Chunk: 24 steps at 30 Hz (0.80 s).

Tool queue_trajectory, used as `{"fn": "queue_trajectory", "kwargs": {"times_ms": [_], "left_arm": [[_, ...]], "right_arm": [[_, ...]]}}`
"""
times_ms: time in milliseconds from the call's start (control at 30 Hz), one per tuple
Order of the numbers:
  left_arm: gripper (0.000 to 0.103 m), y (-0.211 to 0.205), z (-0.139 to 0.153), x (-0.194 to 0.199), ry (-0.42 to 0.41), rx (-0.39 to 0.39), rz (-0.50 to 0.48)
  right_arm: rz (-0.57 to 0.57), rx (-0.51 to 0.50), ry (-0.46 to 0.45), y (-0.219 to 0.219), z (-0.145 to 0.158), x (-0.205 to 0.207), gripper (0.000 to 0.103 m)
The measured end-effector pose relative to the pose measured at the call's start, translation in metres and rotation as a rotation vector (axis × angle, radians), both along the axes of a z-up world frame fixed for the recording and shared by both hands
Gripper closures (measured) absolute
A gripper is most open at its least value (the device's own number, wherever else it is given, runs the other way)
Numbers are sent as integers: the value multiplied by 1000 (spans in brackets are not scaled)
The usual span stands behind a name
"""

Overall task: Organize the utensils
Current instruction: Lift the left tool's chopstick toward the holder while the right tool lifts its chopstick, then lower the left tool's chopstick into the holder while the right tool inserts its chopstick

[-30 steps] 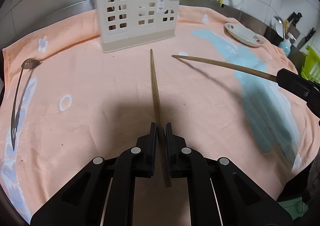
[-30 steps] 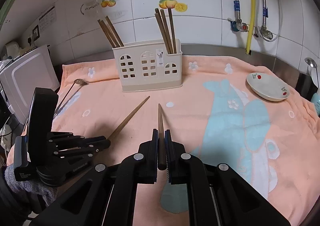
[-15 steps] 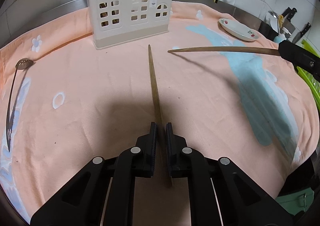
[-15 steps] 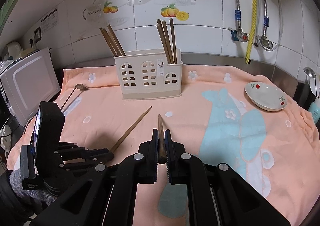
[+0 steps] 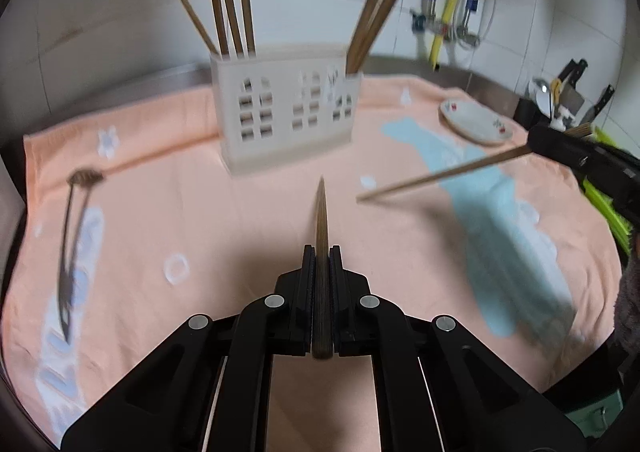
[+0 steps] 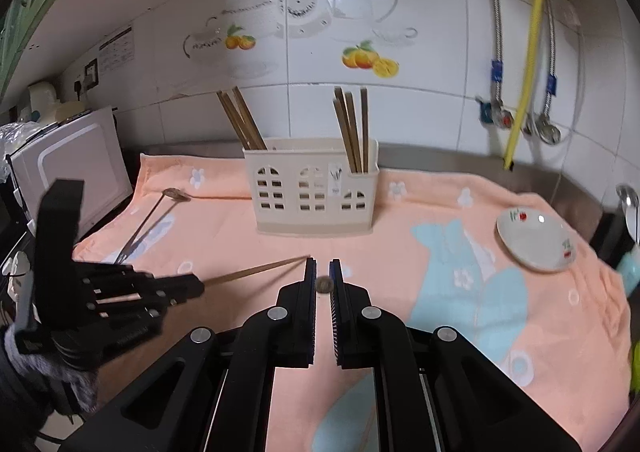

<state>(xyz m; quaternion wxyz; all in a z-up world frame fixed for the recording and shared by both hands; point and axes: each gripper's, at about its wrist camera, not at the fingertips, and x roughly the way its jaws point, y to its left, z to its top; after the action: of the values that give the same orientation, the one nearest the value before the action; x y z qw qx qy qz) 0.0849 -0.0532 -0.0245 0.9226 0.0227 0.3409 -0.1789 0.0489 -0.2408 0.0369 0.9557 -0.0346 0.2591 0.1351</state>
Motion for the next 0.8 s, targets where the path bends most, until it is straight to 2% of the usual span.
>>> {"fn": "queue_trajectory", "kwargs": {"times_ms": [233, 500, 800], "left_arm": [[97, 0, 45, 14, -79, 25, -20], [97, -3, 90, 30, -162, 32, -27], [97, -5, 148, 29, -292, 32, -28]], "right_arm": [[37, -32, -29, 1, 33, 22, 97], [73, -84, -107, 7, 80, 39, 97], [106, -70, -184, 16, 119, 54, 97]]}}
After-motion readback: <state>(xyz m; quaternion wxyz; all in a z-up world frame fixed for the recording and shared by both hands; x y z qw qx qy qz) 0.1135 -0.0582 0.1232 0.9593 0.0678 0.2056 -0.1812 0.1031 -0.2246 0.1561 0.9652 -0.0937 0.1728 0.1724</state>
